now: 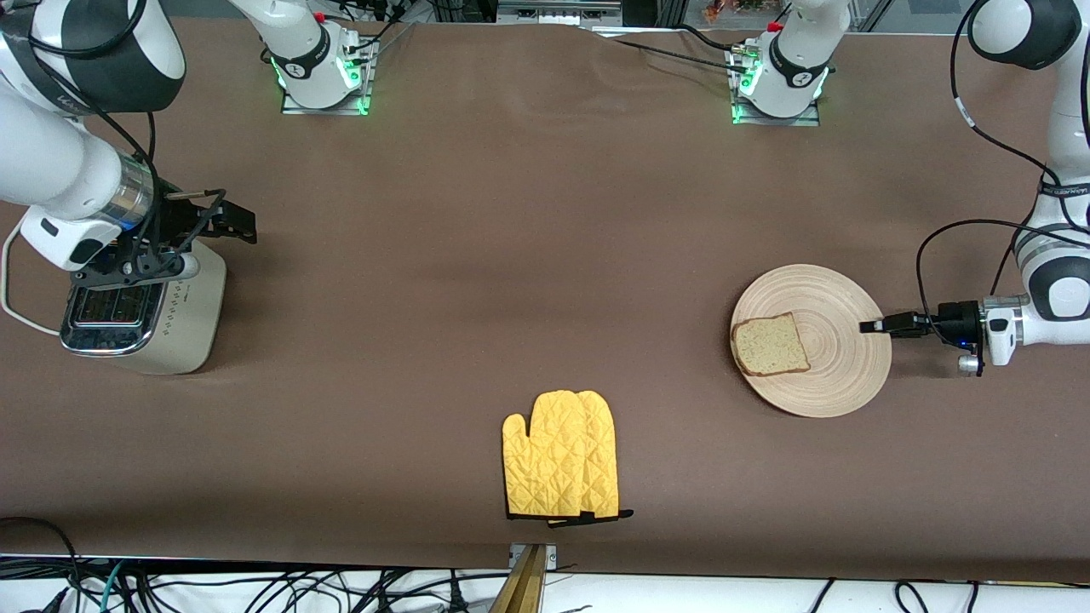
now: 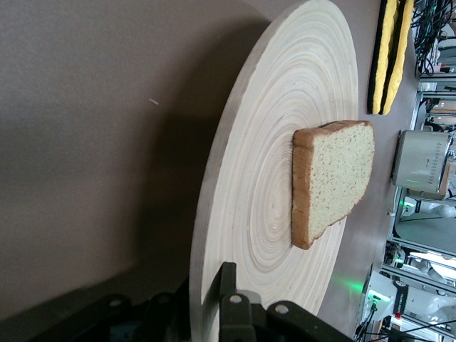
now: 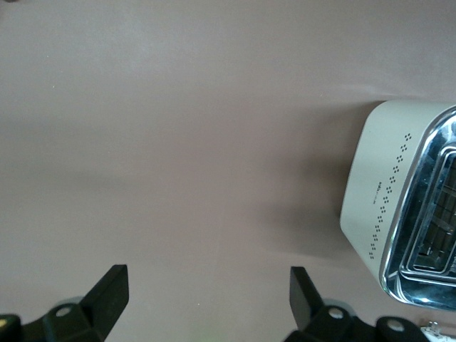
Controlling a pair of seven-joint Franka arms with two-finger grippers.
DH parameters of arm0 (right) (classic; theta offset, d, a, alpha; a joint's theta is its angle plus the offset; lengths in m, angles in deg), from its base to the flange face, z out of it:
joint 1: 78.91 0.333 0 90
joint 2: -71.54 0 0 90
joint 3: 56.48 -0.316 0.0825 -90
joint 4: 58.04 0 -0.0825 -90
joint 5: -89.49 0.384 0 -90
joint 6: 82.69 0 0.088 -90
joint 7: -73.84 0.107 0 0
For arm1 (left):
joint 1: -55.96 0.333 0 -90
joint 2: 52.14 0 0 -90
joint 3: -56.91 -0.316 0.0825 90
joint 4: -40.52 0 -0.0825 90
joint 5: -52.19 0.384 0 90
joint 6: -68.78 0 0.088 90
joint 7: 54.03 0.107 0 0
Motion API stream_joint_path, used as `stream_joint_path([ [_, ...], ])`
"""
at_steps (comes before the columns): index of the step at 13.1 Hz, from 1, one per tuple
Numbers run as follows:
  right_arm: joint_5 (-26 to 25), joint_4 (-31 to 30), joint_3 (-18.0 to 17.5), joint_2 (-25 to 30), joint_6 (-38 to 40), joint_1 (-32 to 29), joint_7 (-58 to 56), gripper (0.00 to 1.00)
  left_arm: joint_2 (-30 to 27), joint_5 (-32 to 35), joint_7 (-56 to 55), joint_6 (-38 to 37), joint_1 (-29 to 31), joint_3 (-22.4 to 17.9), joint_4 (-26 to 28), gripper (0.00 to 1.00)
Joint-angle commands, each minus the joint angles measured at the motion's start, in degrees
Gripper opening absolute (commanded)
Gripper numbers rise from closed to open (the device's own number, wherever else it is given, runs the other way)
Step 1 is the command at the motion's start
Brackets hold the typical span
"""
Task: Move plate and put bread in toaster
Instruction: 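Lower the left gripper to the wooden plate's rim, then push the wooden plate with the left gripper toward the right gripper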
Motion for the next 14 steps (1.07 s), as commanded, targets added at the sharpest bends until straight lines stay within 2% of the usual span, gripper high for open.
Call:
stream_joint_path([
  [1, -0.7, -0.4, -0.5, 0.6, -0.3, -0.3, -0.1, 1.0, 0.1, -0.6, -2.9, -2.7, -0.2, 0.3, -0.9, 0.0],
  [3, -0.7, -0.4, -0.5, 0.5, -0.4, -0.3, -0.1, 1.0, 0.0, -0.7, -3.0, -5.3, -0.7, 1.8, -1.2, 0.0],
  [5, -0.7, -0.4, -0.5, 0.4, -0.4, -0.3, -0.1, 1.0, 0.1, -0.8, -3.0, -5.5, -0.7, 6.0, -1.3, 0.0],
  [6, -0.7, -0.5, -0.5, 0.5, -0.4, -0.3, -0.1, 1.0, 0.1, -1.5, -5.2, -5.2, -1.6, 8.1, -1.7, 0.0],
  [7, -0.7, -0.5, -0.5, 0.4, -0.5, -0.3, -0.1, 1.0, 0.1, -4.0, -8.4, -5.4, -2.9, 8.4, -1.6, 0.0],
  [8, -0.7, -0.5, -0.5, 0.2, -0.8, -0.3, -0.1, 1.0, 0.0, -6.7, -10.3, -5.6, -4.8, 8.6, -1.4, 0.0],
  [12, -0.7, -0.8, -0.5, 0.1, -0.9, -0.3, -0.1, 1.0, 0.3, -10.5, -10.5, -4.7, -15.7, 9.6, -1.4, 0.0],
  [14, -0.7, -0.9, -0.5, 0.1, -1.0, -0.3, -0.1, 1.0, 0.4, -12.3, -10.6, -1.5, -21.0, 9.6, -0.5, 0.0],
])
